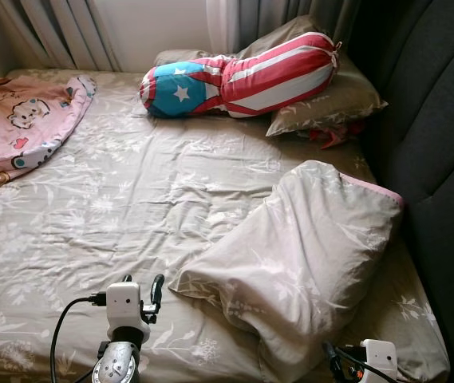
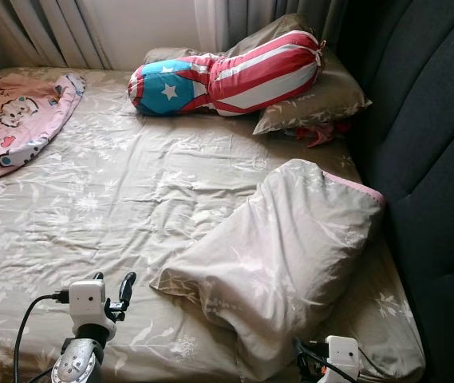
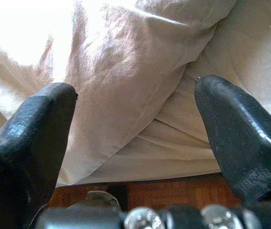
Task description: Clean up the room
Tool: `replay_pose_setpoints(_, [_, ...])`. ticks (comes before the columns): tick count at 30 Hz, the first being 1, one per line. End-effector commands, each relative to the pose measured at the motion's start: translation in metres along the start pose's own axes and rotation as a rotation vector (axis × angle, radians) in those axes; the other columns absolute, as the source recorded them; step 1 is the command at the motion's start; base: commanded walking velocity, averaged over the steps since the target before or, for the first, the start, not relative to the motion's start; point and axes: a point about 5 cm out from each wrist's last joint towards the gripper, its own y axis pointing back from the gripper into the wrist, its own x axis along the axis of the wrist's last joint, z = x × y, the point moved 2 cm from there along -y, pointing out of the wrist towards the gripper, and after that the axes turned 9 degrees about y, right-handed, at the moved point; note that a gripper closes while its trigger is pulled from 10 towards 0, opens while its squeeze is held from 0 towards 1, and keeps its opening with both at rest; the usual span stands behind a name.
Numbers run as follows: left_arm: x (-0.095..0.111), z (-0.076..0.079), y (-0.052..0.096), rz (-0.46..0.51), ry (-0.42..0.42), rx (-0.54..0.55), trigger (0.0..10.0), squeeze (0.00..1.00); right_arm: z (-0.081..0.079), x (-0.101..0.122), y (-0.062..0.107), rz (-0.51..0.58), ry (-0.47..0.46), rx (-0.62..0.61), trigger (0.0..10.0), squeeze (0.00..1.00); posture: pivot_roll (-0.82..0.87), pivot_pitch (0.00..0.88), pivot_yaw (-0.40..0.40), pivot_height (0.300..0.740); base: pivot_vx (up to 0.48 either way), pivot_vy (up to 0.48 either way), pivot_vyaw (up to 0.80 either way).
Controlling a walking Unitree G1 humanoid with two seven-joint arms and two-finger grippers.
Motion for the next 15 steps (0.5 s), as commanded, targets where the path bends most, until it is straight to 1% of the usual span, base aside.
replay_pose_setpoints(1, [-0.0054,-0.0008,0.0041,-0.024,0.005,0.009,10.0,0.0,0.0027,-0.0045,0.0037,-0.008,-0.011,-0.018,10.0,0.0,-0.05,0.109,-0.043,0.719,0.0,0.0,0.0])
replay_pose_setpoints(15, [-0.0054,-0.0008,0.0041,-0.024,0.005,0.009,10.0,0.0,0.0027,-0.0045,0.0037,-0.008,-0.011,-0.018,10.0,0.0,-0.05,0.109,-0.043,0.719,0.0,0.0,0.0])
